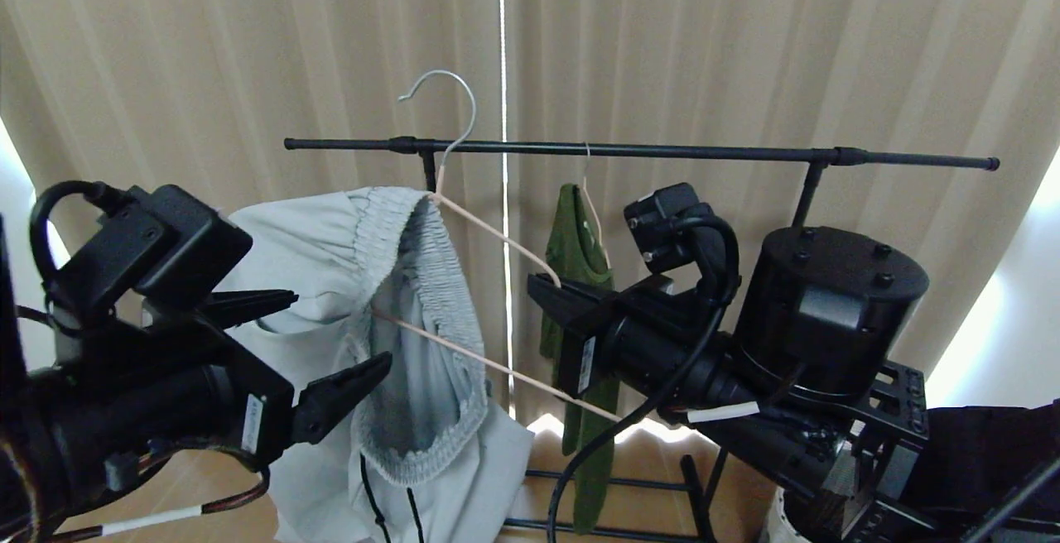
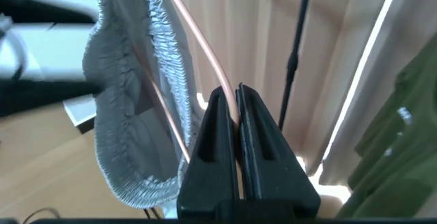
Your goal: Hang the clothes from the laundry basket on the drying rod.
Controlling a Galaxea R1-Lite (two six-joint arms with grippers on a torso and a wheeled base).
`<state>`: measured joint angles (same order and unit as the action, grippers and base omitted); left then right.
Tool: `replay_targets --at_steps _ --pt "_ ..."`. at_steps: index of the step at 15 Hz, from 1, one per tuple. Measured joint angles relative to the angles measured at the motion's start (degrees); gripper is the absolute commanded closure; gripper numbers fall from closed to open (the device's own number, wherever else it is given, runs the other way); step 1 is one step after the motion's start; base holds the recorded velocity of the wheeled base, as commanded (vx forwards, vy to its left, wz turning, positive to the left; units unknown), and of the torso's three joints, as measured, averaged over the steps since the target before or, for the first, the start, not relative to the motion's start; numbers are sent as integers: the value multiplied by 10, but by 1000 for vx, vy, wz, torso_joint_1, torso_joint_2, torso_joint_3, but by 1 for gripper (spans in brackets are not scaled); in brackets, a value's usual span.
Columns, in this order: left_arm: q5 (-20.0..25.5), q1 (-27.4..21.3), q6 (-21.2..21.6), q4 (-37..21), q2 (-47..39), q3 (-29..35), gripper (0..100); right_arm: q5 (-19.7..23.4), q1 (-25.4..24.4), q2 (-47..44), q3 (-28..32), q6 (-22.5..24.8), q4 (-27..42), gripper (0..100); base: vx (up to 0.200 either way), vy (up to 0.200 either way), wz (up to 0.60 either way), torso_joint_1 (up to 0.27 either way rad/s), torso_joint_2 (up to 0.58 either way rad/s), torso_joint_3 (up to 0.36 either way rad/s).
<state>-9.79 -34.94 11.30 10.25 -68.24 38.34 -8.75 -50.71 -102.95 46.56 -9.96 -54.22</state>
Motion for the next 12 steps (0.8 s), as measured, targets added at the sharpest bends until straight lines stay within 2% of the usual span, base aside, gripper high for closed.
replay_targets --at_steps 2,8,12 --pt "4 2 6 5 26 -14 0 0 7 8 -1 11 1 100 0 0 0 0 0 0" --pt "4 20 2 90 63 -74 0 0 36 37 -29 18 1 100 0 0 0 0 0 0" --pt "4 32 3 121 64 -80 0 0 73 49 -38 19 1 100 0 0 0 0 0 0"
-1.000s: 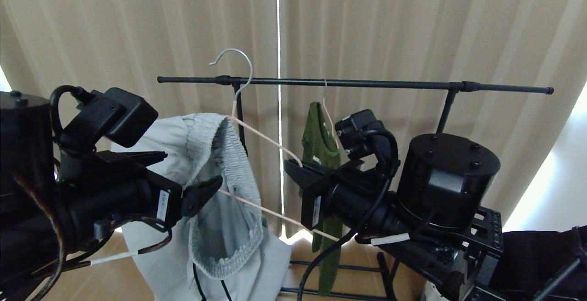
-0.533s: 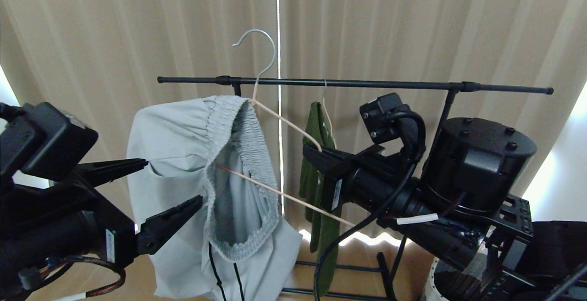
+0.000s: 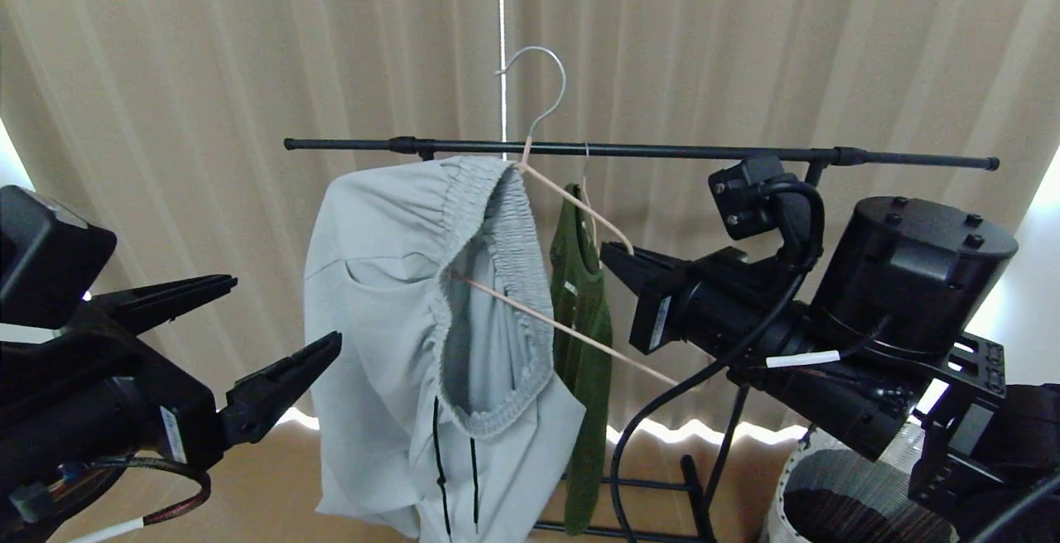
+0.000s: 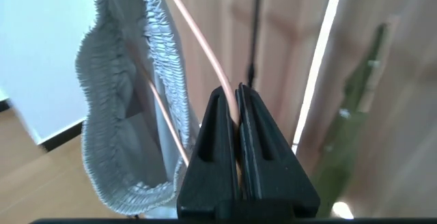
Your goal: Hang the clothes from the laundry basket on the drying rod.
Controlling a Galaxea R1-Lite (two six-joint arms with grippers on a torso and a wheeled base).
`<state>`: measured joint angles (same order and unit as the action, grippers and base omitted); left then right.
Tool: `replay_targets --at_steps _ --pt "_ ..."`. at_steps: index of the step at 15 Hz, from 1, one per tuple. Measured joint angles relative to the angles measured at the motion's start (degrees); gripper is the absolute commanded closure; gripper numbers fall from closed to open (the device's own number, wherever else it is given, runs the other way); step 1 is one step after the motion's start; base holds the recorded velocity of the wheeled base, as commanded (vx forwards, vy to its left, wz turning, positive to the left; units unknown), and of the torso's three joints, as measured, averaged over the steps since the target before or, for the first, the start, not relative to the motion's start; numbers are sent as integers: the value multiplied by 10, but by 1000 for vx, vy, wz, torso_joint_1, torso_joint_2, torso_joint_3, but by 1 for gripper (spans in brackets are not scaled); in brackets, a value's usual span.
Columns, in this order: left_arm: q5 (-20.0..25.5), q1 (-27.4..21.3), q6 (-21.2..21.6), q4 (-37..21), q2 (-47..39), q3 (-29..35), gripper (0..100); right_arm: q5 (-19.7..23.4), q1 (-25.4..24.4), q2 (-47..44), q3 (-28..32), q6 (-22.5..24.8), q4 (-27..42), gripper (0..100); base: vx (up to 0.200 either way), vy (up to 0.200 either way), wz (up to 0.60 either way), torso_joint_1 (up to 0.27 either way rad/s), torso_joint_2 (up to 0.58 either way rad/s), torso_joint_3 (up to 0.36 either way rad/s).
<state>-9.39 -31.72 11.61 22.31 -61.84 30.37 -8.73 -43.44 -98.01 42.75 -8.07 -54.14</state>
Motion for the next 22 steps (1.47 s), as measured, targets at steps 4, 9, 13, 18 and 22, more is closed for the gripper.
replay_targets --at_steps 4,9,13,18,22 --pt "-2 36 37 9 -8 8 0 2 32 18 -28 25 1 100 0 0 0 0 0 0" --pt "2 125 178 12 -26 28 0 60 66 47 -81 45 1 100 0 0 0 0 0 0" --pt "116 113 268 12 -59 55 0 90 71 51 -97 82 0 100 0 0 0 0 0 0" --pt "127 83 295 12 -135 103 0 151 53 50 -99 96 -1 100 0 0 0 0 0 0" --pt "126 61 311 13 -179 122 0 164 34 51 -98 95 -2 100 0 0 0 0 0 0"
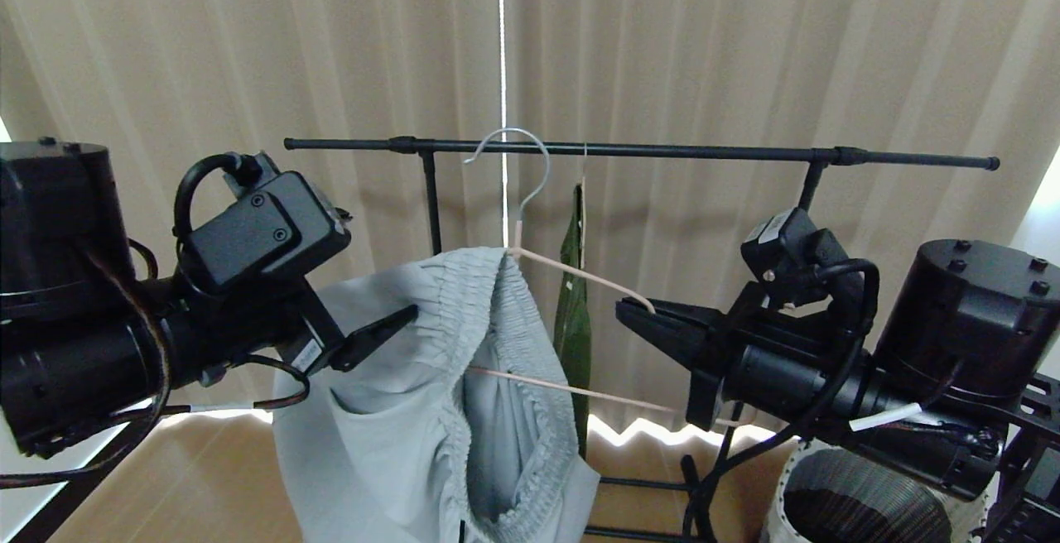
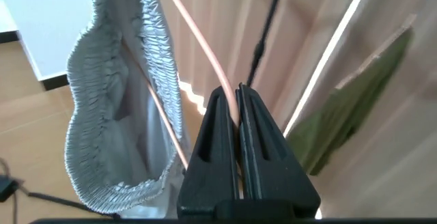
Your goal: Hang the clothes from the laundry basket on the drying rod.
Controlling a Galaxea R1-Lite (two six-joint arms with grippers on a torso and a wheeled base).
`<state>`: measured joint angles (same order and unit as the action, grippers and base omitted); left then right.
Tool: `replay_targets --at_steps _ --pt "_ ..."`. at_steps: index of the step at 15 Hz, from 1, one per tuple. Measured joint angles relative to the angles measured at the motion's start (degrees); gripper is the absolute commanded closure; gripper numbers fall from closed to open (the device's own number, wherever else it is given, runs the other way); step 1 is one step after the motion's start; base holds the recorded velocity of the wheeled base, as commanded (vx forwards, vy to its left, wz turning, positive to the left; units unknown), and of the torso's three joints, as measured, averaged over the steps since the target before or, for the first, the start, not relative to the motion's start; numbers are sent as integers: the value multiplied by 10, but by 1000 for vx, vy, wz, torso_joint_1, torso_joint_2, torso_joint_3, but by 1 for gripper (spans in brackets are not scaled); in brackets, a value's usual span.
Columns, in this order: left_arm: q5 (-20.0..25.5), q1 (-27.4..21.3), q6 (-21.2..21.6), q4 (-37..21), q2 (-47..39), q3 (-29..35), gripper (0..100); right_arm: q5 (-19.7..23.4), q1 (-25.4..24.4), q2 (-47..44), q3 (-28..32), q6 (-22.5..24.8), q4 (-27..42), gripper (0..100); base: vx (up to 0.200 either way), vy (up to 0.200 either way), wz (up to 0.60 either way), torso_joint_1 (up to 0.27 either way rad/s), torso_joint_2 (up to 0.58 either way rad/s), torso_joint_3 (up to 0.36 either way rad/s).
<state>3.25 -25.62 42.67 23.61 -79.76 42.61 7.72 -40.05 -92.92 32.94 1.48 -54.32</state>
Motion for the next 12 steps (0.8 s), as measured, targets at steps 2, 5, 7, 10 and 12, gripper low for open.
replay_targets --at_steps 2,5,7,10,12 --pt "0 -3 5 0 -11 10 0 20 -5 1 0 1 0 100 0 0 0 0 0 0" --pt "3 -4 5 0 -19 14 100 24 -22 2 2 0 -1 100 0 0 0 0 0 0" --pt "12 -4 5 0 -20 14 100 33 -33 2 2 0 -1 100 0 0 0 0 0 0" --pt "18 -2 4 1 -20 14 100 45 -38 3 0 1 -28 100 0 0 0 0 0 0" --pt "25 -1 2 0 -19 14 100 45 -38 3 -1 0 -29 100 0 0 0 0 0 0"
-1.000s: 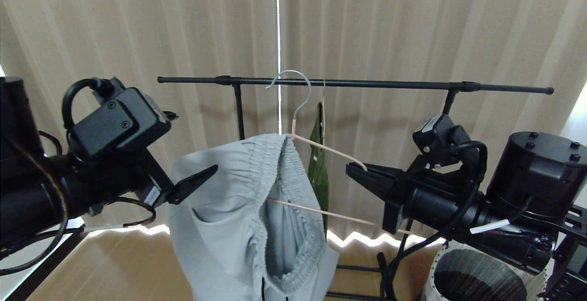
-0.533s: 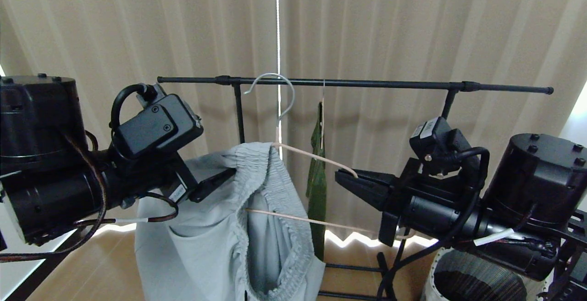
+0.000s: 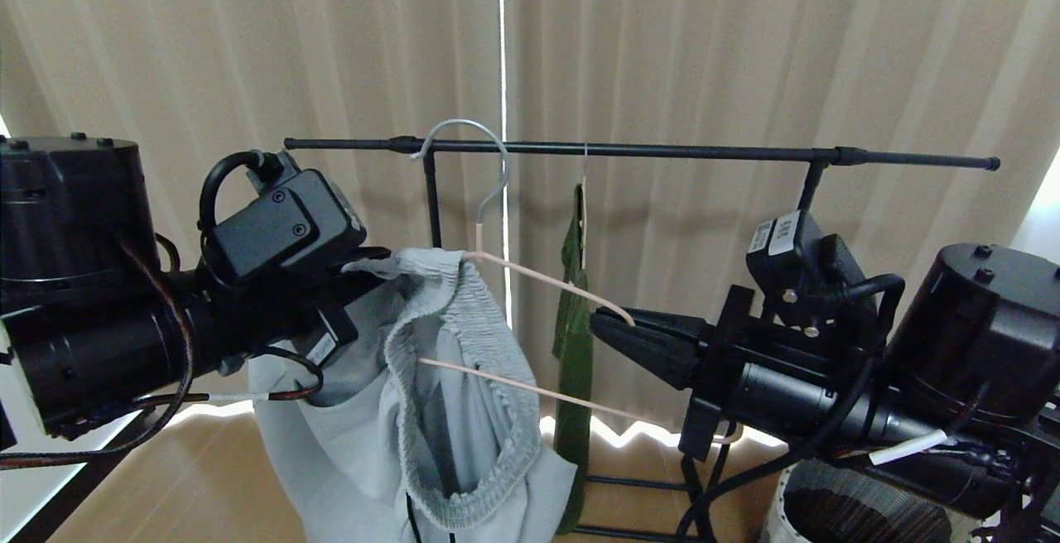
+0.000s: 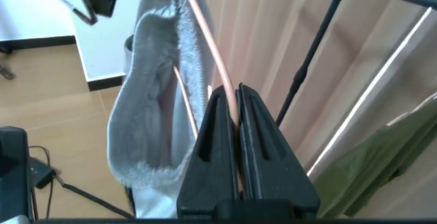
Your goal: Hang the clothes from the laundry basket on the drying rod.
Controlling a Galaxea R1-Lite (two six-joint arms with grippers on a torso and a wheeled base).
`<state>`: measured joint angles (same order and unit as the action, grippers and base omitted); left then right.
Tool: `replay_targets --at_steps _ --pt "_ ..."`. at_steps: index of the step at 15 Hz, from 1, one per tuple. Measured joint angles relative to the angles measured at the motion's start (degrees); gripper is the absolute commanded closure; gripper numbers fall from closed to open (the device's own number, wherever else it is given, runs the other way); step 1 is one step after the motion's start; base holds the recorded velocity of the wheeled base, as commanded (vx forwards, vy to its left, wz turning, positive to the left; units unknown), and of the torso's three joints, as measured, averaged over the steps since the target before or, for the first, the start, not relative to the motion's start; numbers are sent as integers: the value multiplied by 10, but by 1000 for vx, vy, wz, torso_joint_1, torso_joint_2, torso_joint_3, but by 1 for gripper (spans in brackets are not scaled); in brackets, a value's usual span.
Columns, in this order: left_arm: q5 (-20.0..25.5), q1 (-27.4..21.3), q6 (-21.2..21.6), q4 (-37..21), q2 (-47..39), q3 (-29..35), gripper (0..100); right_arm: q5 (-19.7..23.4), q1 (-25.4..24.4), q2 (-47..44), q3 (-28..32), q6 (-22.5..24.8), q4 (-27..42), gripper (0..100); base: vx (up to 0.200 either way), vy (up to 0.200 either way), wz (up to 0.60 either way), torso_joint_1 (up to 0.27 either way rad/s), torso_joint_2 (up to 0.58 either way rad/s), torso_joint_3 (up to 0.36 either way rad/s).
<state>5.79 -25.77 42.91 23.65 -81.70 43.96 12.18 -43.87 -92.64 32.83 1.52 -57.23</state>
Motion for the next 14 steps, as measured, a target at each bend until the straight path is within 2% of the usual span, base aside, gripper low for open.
replay_targets --at_steps 4,7,8,11,13,14 --pt "0 2 -3 2 1 -2 100 0 -1 0 -1 0 -7 100 0 0 0 0 0 0" --pt "0 3 -18 46 1 -4 100 -3 2 1 0 1 -10 100 0 0 0 0 0 0" --pt "-1 3 -19 49 1 -4 100 -3 3 2 0 2 -7 0 0 0 0 0 0 0" --pt "-5 4 -19 50 1 -5 100 -6 4 4 0 4 -9 0 0 0 0 0 0 0" --pt "-27 16 -19 51 1 -14 100 -6 22 4 1 36 -10 0 0 0 0 0 0 0" --pt "-61 27 -19 52 1 -22 100 -6 38 4 1 65 -9 0 0 0 0 0 0 0"
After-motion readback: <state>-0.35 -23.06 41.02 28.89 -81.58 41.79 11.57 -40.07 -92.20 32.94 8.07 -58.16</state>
